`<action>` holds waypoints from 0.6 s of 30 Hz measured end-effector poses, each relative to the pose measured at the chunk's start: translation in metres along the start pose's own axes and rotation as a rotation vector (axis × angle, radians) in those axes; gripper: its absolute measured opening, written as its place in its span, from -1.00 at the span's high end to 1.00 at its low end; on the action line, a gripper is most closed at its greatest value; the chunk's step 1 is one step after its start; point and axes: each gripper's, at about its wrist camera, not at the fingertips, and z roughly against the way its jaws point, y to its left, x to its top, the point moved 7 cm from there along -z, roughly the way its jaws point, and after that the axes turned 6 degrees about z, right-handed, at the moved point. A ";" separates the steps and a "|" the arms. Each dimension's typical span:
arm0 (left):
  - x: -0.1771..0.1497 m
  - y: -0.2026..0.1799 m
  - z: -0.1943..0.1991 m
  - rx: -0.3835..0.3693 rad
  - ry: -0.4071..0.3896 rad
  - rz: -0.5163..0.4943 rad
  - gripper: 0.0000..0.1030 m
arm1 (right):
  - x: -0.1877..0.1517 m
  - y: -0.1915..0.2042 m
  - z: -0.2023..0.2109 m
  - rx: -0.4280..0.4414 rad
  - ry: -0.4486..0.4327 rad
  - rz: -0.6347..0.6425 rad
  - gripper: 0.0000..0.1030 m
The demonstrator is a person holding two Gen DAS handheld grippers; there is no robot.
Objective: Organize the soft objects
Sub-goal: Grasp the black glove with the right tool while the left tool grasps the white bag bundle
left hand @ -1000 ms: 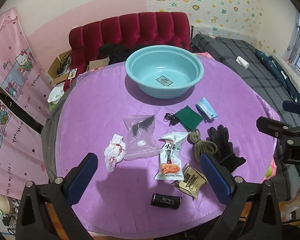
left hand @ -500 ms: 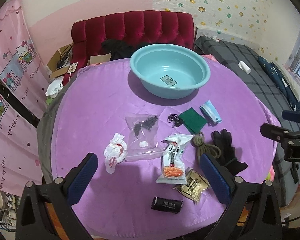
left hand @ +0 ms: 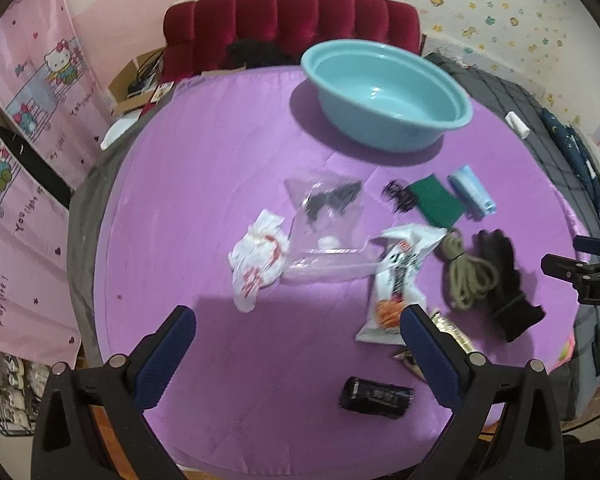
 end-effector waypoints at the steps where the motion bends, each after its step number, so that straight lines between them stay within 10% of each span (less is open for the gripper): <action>1: -0.002 0.002 -0.005 -0.001 0.003 0.005 -1.00 | -0.003 -0.001 -0.009 0.007 0.013 -0.004 -0.99; 13: -0.026 0.020 -0.049 0.034 0.049 0.025 -1.00 | -0.030 -0.001 -0.084 0.041 0.123 -0.010 -0.95; 18: -0.027 0.020 -0.054 0.035 0.060 0.025 -1.00 | -0.038 0.000 -0.101 0.075 0.157 -0.007 -0.43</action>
